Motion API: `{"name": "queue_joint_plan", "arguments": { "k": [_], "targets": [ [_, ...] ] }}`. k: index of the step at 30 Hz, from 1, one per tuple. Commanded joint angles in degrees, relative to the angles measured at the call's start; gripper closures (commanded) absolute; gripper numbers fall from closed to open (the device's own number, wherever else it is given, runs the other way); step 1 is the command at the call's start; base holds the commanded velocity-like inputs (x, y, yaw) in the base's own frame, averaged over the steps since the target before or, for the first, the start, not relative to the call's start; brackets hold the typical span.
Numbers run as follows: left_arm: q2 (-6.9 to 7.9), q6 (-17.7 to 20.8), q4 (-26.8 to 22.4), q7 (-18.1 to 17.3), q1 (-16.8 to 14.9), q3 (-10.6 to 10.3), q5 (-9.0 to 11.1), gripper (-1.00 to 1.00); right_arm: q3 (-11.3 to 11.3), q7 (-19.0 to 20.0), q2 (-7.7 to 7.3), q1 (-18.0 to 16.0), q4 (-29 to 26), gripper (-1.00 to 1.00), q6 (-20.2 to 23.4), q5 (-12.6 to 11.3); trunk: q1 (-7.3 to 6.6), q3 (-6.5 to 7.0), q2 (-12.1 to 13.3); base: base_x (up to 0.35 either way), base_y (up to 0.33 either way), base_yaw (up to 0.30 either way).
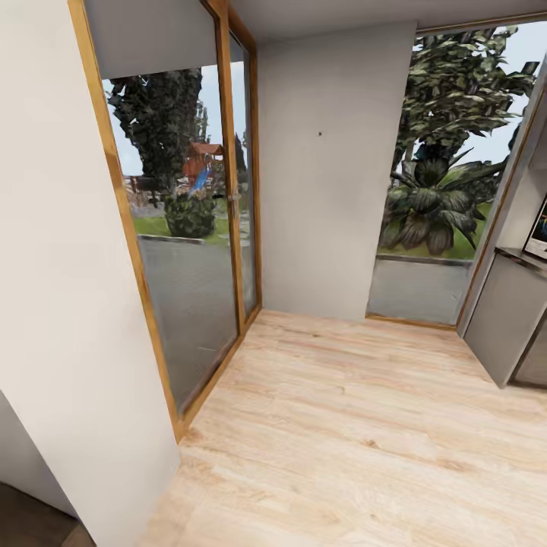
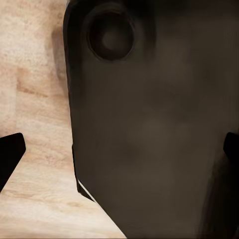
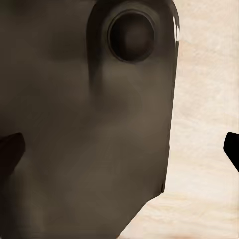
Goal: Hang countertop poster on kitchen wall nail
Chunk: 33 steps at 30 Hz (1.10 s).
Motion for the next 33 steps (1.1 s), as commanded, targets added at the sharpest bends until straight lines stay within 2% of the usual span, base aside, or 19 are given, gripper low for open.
{"name": "queue_joint_plan", "arguments": {
  "k": [1, 3, 6, 23, 27, 33],
  "targets": [
    [0.0, 0.0, 0.0, 0.0, 0.0, 0.0, 0.0, -1.0, 0.0, 0.0, 0.0, 0.0, 0.0, -1.0, 0.0, 0.0, 0.0, -0.03, 0.0, 0.0, 0.0, 0.0],
    [-0.52, 0.1, 0.1, -0.2, 0.1, -0.2, 0.1, -1.0, 0.3, 0.0, 0.65, -0.1, -0.1, -1.0, -0.1, -0.1, 0.0, -0.03, 0.0, 0.0, 0.0, 0.0],
    [-0.52, 0.1, 0.1, -0.2, 0.1, -0.2, 0.1, -1.0, 0.3, 0.0, 1.62, -0.1, -0.1, -1.0, -0.1, -0.2, 0.0, -0.03, 0.0, 0.0, 0.0, 0.0],
    [-0.52, 0.1, 0.1, -0.2, 0.1, -0.2, 0.1, -1.0, 0.3, 0.0, 1.63, -0.1, -0.1, -1.0, -0.1, -0.2, 0.0, -0.03, 0.0, 0.0, 0.0, 0.0],
    [-1.62, -0.2, -1.2, -0.1, 1.3, 0.1, -0.2, -1.0, 0.0, 0.0, 0.5, -1.4, -1.4, -1.0, -0.2, -0.1, 0.0, -0.03, 0.0, 0.0, 0.0, 0.0],
    [-1.4, -0.3, -3.1, -0.1, 1.8, 0.2, -0.4, -1.0, -0.1, -0.1, -1.43, -3.4, -3.3, -1.0, -0.2, -0.1, 0.0, -0.03, 0.0, 0.0, 0.0, 0.0]
  ]
}}
